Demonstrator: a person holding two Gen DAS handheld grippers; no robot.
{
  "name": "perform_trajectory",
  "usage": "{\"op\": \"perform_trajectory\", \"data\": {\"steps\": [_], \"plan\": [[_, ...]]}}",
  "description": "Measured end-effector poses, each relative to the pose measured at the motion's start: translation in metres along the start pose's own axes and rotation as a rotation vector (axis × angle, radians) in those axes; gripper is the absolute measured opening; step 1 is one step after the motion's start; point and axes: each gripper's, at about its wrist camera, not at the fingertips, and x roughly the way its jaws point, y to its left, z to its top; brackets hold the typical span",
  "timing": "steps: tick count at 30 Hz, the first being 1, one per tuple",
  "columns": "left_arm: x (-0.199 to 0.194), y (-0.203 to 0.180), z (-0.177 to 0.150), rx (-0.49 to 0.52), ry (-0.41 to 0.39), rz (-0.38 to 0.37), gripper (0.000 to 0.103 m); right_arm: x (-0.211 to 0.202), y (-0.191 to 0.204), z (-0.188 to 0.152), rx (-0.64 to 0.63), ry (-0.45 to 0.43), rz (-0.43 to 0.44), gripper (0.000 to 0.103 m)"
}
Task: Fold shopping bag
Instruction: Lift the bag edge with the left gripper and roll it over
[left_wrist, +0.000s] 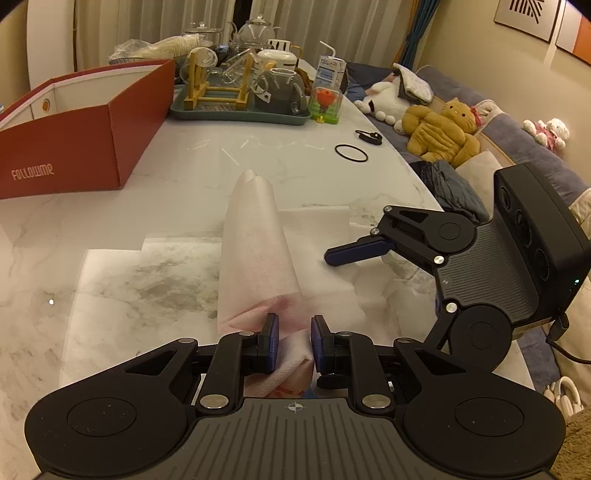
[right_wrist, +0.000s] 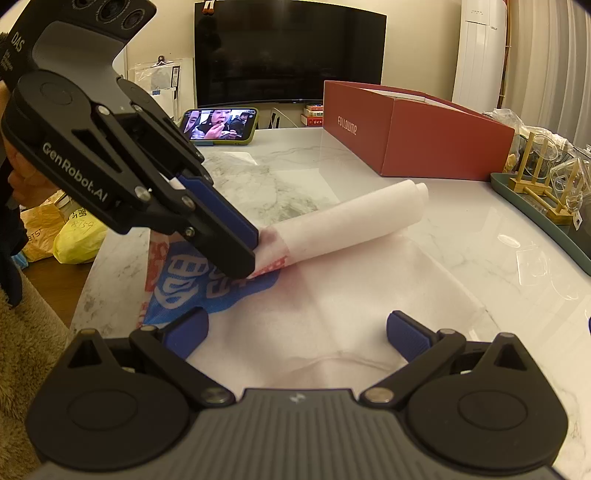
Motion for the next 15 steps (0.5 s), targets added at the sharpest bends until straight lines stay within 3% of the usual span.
{"op": "perform_trajectory", "data": {"steps": [5,9,15], "plan": [[0.003,-0.001,0.0,-0.014,0.015,-0.042,0.018,0.0,0.0,0.0,0.0,0.0,0.0,0.103],[0.006,0.013,-0.002,-0.183,0.021,-0.175,0.019,0.0,0.0,0.0,0.0,0.0,0.0,0.103],[0.006,0.018,-0.003,-0.233,0.001,-0.237,0.019,0.0,0.0,0.0,0.0,0.0,0.0,0.103]]}}
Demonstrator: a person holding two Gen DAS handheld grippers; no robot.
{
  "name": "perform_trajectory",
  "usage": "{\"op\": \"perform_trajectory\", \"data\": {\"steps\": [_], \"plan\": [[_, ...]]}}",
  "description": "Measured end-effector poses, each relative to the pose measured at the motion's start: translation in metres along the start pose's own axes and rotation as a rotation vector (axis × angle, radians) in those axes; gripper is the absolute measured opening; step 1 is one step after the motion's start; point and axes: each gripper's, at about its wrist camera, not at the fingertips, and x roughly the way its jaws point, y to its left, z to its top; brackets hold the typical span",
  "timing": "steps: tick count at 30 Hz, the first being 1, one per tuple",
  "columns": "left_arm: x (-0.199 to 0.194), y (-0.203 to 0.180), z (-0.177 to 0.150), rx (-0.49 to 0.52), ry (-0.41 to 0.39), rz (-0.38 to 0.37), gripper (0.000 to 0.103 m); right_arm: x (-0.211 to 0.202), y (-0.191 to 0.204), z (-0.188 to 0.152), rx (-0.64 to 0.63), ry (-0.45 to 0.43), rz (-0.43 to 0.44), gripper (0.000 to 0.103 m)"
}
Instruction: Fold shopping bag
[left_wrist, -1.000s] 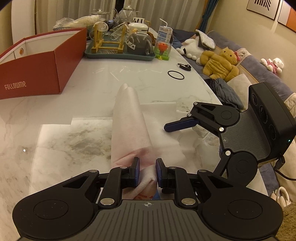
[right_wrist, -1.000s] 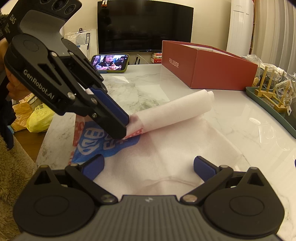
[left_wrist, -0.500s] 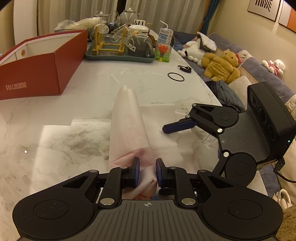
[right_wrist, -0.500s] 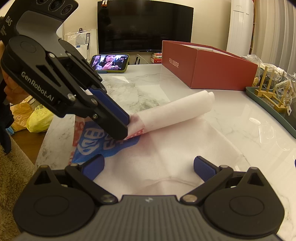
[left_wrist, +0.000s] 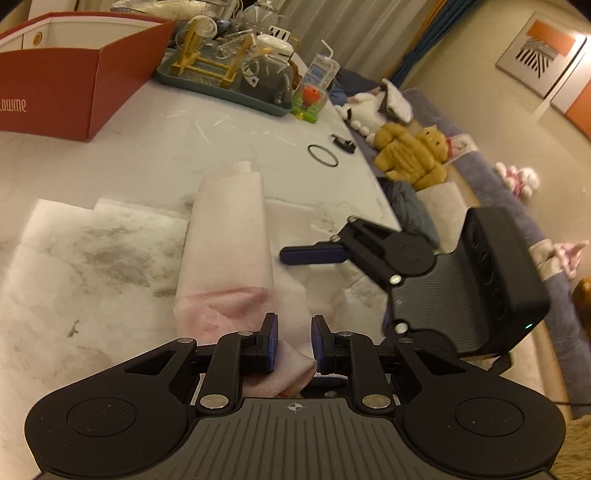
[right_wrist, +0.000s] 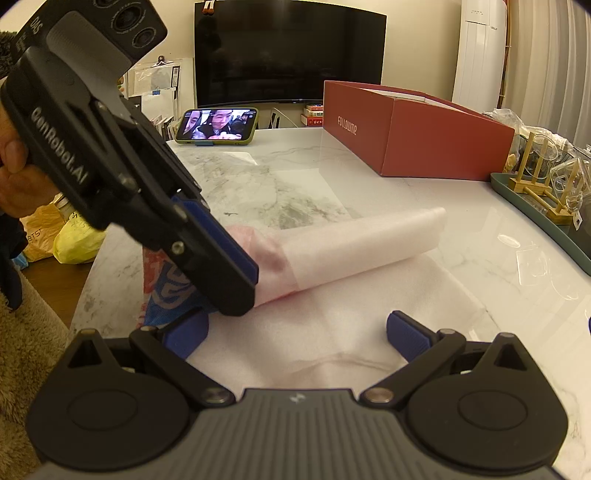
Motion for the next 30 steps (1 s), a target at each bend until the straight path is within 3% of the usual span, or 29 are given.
{"op": "perform_trajectory", "data": {"steps": [2,6,10,15,20,30], "plan": [[-0.003,0.003,0.001,-0.012,-0.017,-0.008,0.019,0.0,0.0,0.0,0.0,0.0,0.0,0.103],[-0.011,0.006,0.005,0.062,-0.029,0.216,0.019,0.0,0.0,0.0,0.0,0.0,0.0,0.103],[-0.012,0.018,0.005,0.032,-0.04,0.265,0.019,0.0,0.0,0.0,0.0,0.0,0.0,0.103],[-0.002,-0.002,0.006,0.198,0.013,0.216,0.019,0.0,0.0,0.0,0.0,0.0,0.0,0.103],[-0.002,-0.001,0.003,0.152,0.021,0.203,0.019,0.0,-0.001,0.0,0.0,0.0,0.0,0.103],[0.0,-0.004,-0.001,0.192,0.037,0.233,0.019,0.001,-0.001,0.0,0.0,0.0,0.0,0.103]]}}
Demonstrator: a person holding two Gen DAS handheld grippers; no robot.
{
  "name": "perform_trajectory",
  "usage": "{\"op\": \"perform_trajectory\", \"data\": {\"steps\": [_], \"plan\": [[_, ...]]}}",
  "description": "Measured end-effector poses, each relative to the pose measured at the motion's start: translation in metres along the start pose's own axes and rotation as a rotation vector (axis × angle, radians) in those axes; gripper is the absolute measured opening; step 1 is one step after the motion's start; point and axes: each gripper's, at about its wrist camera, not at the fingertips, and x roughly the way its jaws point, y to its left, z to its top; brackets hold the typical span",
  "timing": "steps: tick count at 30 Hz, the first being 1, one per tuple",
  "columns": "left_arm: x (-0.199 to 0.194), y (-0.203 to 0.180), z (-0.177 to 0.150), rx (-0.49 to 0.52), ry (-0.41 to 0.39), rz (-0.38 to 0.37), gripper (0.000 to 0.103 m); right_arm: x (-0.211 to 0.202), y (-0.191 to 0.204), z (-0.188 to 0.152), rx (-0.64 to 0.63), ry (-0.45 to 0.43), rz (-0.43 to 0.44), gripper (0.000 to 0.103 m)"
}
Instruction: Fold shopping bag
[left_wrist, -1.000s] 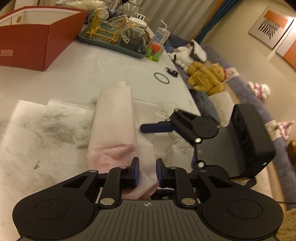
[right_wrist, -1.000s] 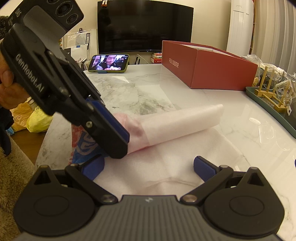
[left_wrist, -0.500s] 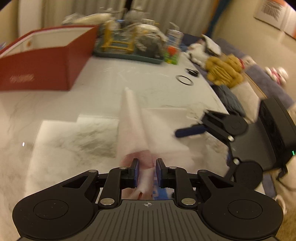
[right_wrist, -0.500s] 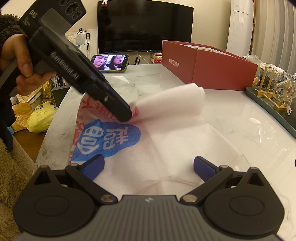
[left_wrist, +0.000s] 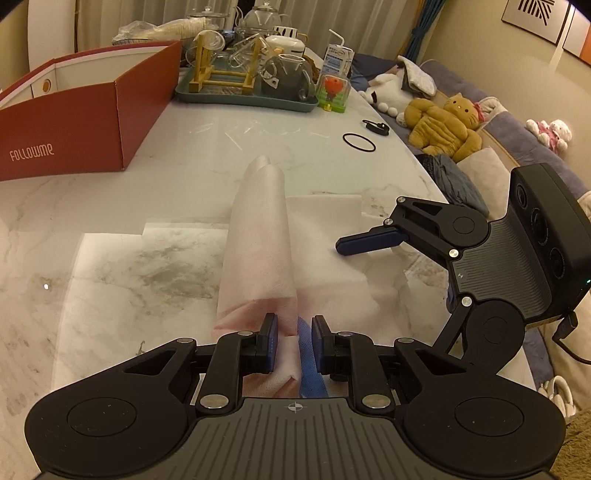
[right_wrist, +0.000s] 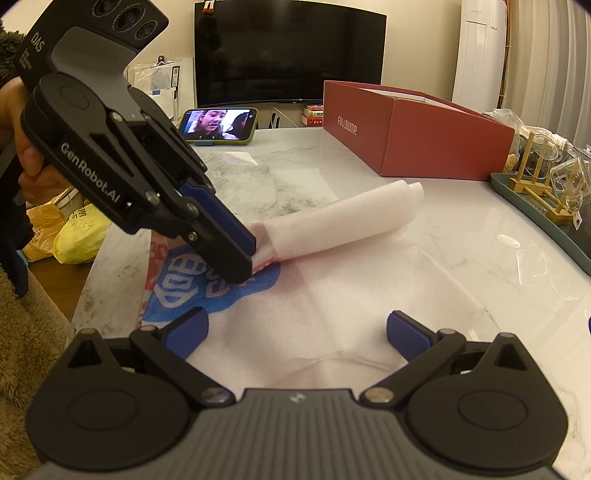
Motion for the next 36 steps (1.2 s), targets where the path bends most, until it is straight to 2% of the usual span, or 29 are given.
{"op": "perform_trajectory", "data": {"steps": [1,4,6,9,25,36], "plan": [[-0.0001,-0.0001,-0.0001,-0.002,-0.004,0.002,0.019,0.0,-0.0001,0.0,0.0,0.0,0.0,0.103],[-0.0018,0.0001,-0.0009,-0.012,-0.021,-0.012,0.033,0.0,0.0,0.0,0.0,0.0,0.0,0.103],[-0.0026,-0.0009,-0.0022,-0.008,-0.024,-0.029,0.037,0.0001,-0.0002,0.0001,0.0,0.0,0.0,0.103],[-0.0011,-0.0054,-0.0045,0.023,-0.026,-0.038,0.038,0.0003,-0.0004,0.0002,0.0,0.0,0.0,0.103],[0.0013,-0.0071,-0.0049,0.021,-0.022,-0.041,0.038,0.0004,-0.0008,0.0003,0.0,0.0,0.0,0.103],[0.0055,-0.0063,-0.0055,0.042,0.009,-0.106,0.038,0.001,-0.0015,0.0008,0.0,0.0,0.001,0.103]]}}
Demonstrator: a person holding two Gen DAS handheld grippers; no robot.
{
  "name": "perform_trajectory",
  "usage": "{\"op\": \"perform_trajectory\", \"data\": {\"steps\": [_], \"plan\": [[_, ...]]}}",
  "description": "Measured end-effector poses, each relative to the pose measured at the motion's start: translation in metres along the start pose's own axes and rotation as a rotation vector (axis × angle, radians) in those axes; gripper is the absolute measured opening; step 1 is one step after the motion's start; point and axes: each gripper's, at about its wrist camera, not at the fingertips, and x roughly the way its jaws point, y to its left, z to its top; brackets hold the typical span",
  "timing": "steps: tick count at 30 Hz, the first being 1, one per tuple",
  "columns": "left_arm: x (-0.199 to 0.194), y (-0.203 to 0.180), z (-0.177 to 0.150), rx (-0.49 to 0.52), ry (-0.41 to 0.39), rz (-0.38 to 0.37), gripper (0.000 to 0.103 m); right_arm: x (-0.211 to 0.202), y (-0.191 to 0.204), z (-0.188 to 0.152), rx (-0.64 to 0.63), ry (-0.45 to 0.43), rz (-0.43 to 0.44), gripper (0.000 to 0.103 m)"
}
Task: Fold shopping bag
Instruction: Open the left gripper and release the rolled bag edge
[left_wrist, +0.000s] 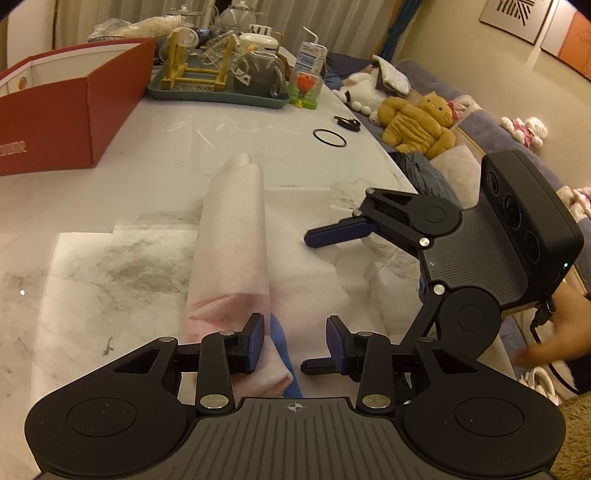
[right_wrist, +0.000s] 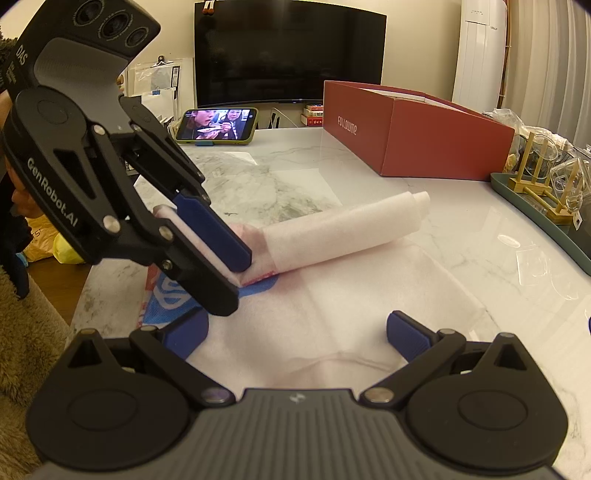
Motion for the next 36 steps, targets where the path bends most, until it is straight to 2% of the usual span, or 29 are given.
{"op": "perform_trajectory", "data": {"steps": [2,5,8,11,13,18,22,25,27,28,30,32,35,36], "plan": [[0.004,-0.004,0.002,0.042,0.025,-0.007,0.038,0.0,0.0,0.0,0.001,0.0,0.001,0.103],[0.008,-0.002,0.007,0.027,0.06,-0.019,0.038,0.0,-0.001,0.0,0.001,0.0,0.005,0.103],[0.016,0.023,0.009,-0.159,0.099,-0.134,0.038,0.001,0.001,0.001,-0.002,0.0,-0.002,0.103],[0.019,0.054,0.001,-0.361,0.082,-0.244,0.038,0.002,0.002,0.001,0.014,0.0,-0.009,0.103],[0.018,0.06,-0.005,-0.403,0.063,-0.266,0.038,0.001,0.003,0.001,0.018,0.0,-0.015,0.103],[0.013,0.042,-0.01,-0.324,0.024,-0.21,0.038,0.001,0.004,0.001,0.019,0.0,-0.024,0.103],[0.013,0.043,-0.008,-0.322,0.032,-0.216,0.038,0.002,0.002,0.001,0.024,-0.002,-0.02,0.103],[0.013,0.048,-0.01,-0.34,0.027,-0.224,0.038,-0.01,0.001,0.0,0.004,0.036,-0.034,0.103],[0.013,0.05,-0.012,-0.341,0.018,-0.239,0.038,-0.031,-0.006,-0.004,0.023,0.05,-0.013,0.103],[0.014,0.052,-0.014,-0.346,0.014,-0.249,0.038,-0.045,-0.011,-0.006,0.057,0.027,-0.015,0.103],[0.015,0.056,-0.016,-0.352,0.008,-0.266,0.038,-0.074,-0.025,-0.005,0.146,-0.069,-0.062,0.103],[0.016,0.057,-0.017,-0.347,0.005,-0.274,0.038,-0.085,-0.03,0.009,0.148,-0.116,-0.167,0.103],[0.017,0.051,-0.015,-0.307,0.009,-0.256,0.038,-0.062,-0.032,0.039,0.143,-0.065,-0.296,0.103],[0.018,0.047,-0.012,-0.282,0.011,-0.242,0.038,-0.052,-0.03,0.043,0.15,-0.066,-0.288,0.103]]}}
